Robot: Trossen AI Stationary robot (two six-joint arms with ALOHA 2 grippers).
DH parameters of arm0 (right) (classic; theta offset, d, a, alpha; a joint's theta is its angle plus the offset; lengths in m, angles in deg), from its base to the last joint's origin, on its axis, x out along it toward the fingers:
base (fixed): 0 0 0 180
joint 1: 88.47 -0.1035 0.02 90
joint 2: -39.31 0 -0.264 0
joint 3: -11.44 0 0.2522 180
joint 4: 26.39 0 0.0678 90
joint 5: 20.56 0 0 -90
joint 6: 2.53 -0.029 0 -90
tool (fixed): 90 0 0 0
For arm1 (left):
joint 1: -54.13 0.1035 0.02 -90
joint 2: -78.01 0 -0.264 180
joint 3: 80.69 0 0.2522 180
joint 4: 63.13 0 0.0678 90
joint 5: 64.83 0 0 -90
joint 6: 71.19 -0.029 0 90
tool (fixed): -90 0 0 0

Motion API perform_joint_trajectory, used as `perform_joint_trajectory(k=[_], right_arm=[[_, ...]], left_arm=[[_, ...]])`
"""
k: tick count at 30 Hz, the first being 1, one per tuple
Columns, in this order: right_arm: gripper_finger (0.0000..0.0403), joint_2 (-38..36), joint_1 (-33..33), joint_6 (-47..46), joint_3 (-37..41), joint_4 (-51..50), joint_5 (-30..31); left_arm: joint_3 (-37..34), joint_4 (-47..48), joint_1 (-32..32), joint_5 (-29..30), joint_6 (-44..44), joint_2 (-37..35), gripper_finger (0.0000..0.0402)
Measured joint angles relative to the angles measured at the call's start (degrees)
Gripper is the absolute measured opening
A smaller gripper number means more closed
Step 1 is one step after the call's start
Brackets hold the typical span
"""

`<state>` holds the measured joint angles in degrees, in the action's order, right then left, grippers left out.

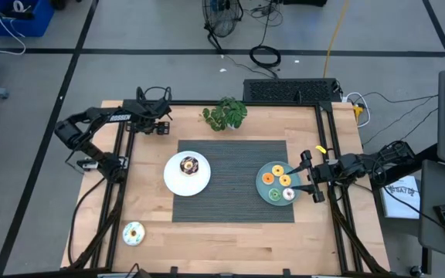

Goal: Pick & Place donuts
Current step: Put the large blue doughnut on top of the white plate

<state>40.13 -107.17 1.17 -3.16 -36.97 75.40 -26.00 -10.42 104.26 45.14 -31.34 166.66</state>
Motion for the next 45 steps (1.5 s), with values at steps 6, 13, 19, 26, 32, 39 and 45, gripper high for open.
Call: perform_joint_trajectory(k=[6,13,19,26,32,39,45], right_arm=[[0.0222,0.0,0.0,0.0,0.0,0.0,0.0],[0.0222,0.0,0.0,0.0,0.0,0.0,0.0],[0.0222,0.0,0.0,0.0,0.0,0.0,0.0],[0.0222,0.0,0.0,0.0,0.0,0.0,0.0],[0.0222,0.0,0.0,0.0,0.0,0.0,0.0],[0.0222,0.0,0.0,0.0,0.0,0.0,0.0],[0.0222,0.0,0.0,0.0,0.0,0.0,0.0]], left_arm=[[0.0,-0.3,0.0,0.0,-1.8,0.0,0.0349],[-0.3,1.0,0.1,-2.0,-4.3,-2.2,0.0349],[-0.3,1.2,0.0,-2.7,-3.7,-5.1,0.0349],[-0.3,1.2,0.1,-1.8,-3.3,-6.6,0.0349],[-0.2,1.1,1.5,-2.8,-1.7,-6.7,0.0349],[-0.2,0.4,4.6,-5.1,-1.5,-6.7,0.0349],[-0.2,-0.2,5.0,-5.0,-0.8,-6.7,0.0349]])
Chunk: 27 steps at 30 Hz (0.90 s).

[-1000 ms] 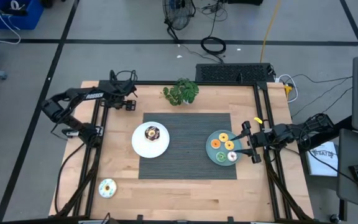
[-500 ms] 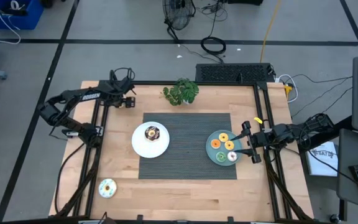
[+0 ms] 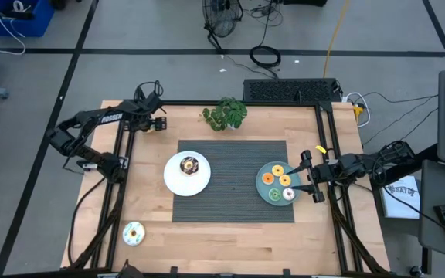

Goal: Pick & Place donuts
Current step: Put the large blue doughnut on top of the white plate

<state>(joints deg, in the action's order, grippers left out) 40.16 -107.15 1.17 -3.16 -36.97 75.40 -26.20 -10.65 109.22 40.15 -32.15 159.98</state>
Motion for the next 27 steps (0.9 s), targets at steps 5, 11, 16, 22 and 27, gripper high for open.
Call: perform_joint_trajectory(k=[5,11,16,22,27], right_arm=[[0.0222,0.0,0.0,0.0,0.0,0.0,0.0],[0.0222,0.0,0.0,0.0,0.0,0.0,0.0],[0.0222,0.0,0.0,0.0,0.0,0.0,0.0],[0.0222,0.0,0.0,0.0,0.0,0.0,0.0],[0.0222,0.0,0.0,0.0,0.0,0.0,0.0]], left_arm=[[-0.2,-0.1,-0.7,0.5,0.0,0.1,0.0349],[-1.6,-2.1,-1.2,1.5,-1.1,0.1,0.0349],[-3.8,-6.0,-1.2,-0.1,-1.1,0.1,0.0349],[-5.1,-7.6,-1.2,-1.2,-1.3,0.1,0.0349],[-5.2,-7.8,-1.2,-1.3,-1.7,0.1,0.0336]])
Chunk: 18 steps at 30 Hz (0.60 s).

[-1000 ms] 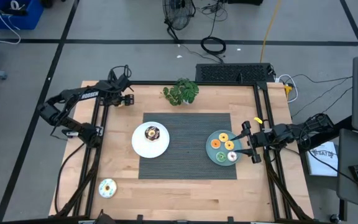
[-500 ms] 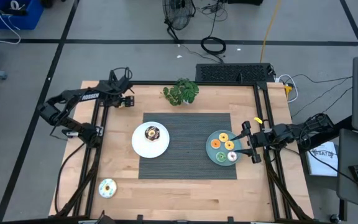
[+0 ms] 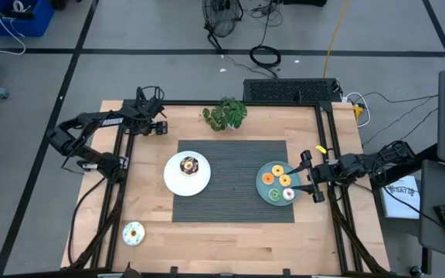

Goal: Pick & Place donuts
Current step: Put the large blue doughnut on top of the white plate

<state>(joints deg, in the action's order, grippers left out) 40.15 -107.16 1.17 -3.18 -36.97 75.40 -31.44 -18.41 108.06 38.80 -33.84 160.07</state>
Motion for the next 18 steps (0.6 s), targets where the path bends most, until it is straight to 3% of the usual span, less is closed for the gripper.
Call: perform_joint_trajectory(k=[9,18], right_arm=[[0.0222,0.0,0.0,0.0,0.0,0.0,0.0],[0.0222,0.0,0.0,0.0,0.0,0.0,0.0]], left_arm=[[0.0,-0.9,0.0,0.1,-1.2,0.1,0.0229],[0.0,0.4,-0.2,-0.1,-4.1,-0.4,0.0186]])
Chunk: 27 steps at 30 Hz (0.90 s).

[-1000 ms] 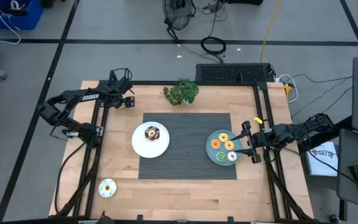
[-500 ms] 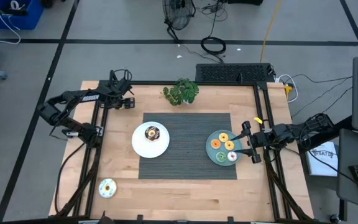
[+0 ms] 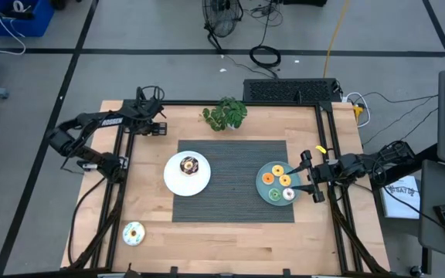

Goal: Pick & Place donuts
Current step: Put the large blue doughnut on top of the white plate

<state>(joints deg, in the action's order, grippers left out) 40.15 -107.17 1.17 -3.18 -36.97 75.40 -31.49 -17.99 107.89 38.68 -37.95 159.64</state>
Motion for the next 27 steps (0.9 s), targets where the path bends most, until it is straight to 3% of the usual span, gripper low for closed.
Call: perform_joint_trajectory(k=[8,12,16,23,27], right_arm=[[0.0222,0.0,0.0,0.0,0.0,0.0,0.0],[0.0222,0.0,0.0,0.0,0.0,0.0,0.0],[0.0222,0.0,0.0,0.0,0.0,0.0,0.0],[0.0222,0.0,0.0,0.0,0.0,0.0,0.0],[0.0222,0.0,0.0,0.0,0.0,0.0,0.0]], left_arm=[[0.0,-0.1,-4.0,-0.2,-1.3,-3.6,0.0171],[0.0,-3.8,-9.1,-2.9,-4.3,-7.1,0.0165],[0.0,-10.2,-15.6,-8.5,-6.1,-11.5,0.0161],[0.0,-24.4,-28.9,-24.7,-8.1,-15.8,0.0169],[0.0,-29.5,-37.5,-28.5,-9.6,-15.6,0.0170]])
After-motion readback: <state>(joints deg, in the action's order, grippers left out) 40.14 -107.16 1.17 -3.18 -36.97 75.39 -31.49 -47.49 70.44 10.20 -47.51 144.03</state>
